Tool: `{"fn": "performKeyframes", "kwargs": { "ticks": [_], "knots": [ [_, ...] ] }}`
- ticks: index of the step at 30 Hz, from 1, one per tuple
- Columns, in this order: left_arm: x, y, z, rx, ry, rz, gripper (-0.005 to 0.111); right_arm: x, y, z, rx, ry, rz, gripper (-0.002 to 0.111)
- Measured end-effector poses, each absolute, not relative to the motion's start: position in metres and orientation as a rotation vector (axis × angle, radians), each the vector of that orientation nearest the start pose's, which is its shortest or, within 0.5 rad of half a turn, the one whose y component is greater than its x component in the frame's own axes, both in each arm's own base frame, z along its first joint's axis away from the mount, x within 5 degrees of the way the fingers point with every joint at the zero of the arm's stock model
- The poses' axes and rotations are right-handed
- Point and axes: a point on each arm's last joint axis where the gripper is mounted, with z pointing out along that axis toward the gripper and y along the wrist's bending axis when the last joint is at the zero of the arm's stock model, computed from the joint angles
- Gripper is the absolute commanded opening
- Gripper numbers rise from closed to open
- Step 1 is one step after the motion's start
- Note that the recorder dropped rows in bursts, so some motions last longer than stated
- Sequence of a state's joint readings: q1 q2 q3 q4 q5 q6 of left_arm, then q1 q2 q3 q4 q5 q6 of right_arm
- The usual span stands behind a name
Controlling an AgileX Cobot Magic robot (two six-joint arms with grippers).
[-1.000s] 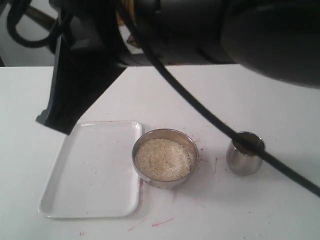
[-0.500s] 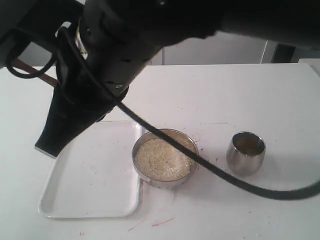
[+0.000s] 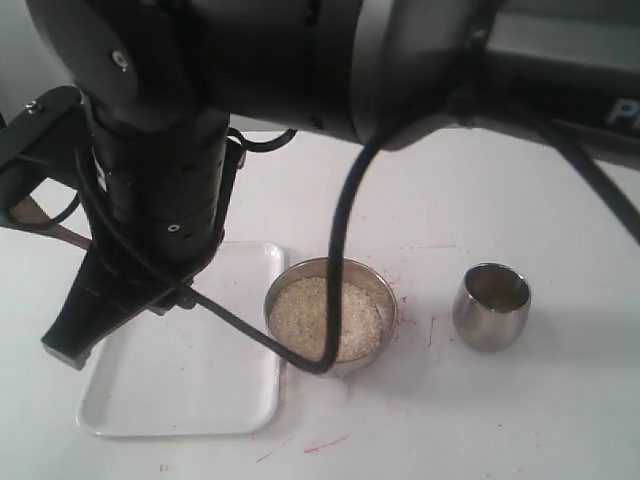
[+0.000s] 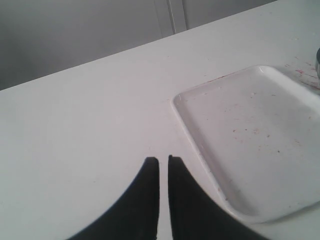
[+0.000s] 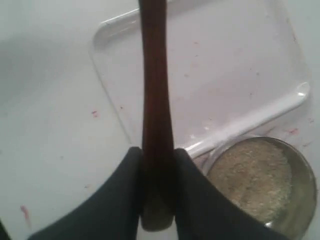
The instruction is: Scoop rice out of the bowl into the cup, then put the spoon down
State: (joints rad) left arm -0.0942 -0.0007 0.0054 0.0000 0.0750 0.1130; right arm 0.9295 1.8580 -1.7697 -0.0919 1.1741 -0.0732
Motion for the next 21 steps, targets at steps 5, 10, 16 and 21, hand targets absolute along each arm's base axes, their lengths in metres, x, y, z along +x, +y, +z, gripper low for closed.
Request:
{"fn": "performKeyframes", "kwargs": {
  "ticks": [5,10,16,21],
  "knots": [
    [0.056,-0.005,0.205,0.162,1.555,0.015,0.014,0.264,0.315,0.310,-1.235,2.552,0.336,0.000],
    [0.056,-0.005,0.205,0.162,1.555,0.015,0.014,0.282,0.308,0.301,-1.053,2.692,0.531,0.000],
    [0.056,-0.005,0.205,0.162,1.555,0.015,0.014,0.298,0.301,0.283,-0.814,2.853,0.562,0.000],
    [0.056,-0.005,0.205,0.162,1.555,0.015,0.014,0.300,0.312,0.263,-0.731,2.952,0.690,0.000]
  ]
}}
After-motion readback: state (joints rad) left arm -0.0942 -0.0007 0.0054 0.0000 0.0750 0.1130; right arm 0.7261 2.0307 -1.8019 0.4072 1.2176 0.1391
